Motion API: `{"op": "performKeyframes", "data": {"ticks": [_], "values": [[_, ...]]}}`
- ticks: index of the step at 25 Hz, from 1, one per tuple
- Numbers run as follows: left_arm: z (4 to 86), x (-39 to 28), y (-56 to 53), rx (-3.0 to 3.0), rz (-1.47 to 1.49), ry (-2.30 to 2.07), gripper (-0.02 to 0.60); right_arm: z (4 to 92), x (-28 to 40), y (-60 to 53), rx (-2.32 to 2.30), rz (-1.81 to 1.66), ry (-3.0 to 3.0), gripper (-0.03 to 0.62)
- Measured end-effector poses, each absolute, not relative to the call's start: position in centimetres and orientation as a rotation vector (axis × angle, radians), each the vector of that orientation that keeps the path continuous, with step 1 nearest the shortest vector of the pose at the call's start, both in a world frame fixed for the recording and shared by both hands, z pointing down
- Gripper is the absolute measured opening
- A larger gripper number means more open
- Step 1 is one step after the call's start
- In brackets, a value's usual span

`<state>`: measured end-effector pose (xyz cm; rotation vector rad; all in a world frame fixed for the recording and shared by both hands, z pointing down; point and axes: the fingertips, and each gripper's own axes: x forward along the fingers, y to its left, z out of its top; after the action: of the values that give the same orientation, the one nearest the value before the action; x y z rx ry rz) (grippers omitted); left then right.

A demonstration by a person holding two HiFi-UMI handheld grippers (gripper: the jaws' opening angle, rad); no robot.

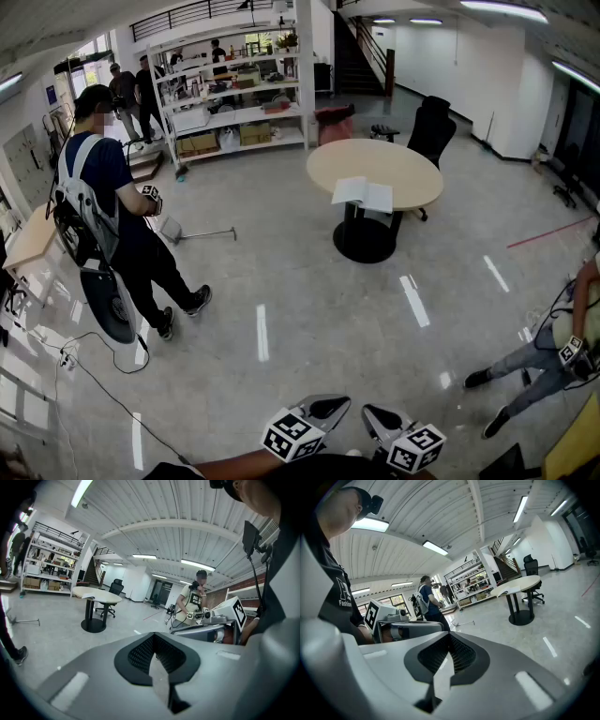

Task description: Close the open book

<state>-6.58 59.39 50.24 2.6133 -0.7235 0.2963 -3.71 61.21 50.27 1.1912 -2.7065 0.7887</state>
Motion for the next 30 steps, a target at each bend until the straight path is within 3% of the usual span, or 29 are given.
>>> {"op": "performKeyframes", "data": {"ticks": [16,30], "values": [[50.6,-10.2,59.4,2.566,0.238,-0.776,0.008,51.0,-6.9,61.3,1.127,0.823,-2.687,0.009],[50.4,-18.2,56.1,2.535,0.198,-0.851,0.008,50.6,-13.5,58.3,1.125,0.733,-2.664,0.009]]}}
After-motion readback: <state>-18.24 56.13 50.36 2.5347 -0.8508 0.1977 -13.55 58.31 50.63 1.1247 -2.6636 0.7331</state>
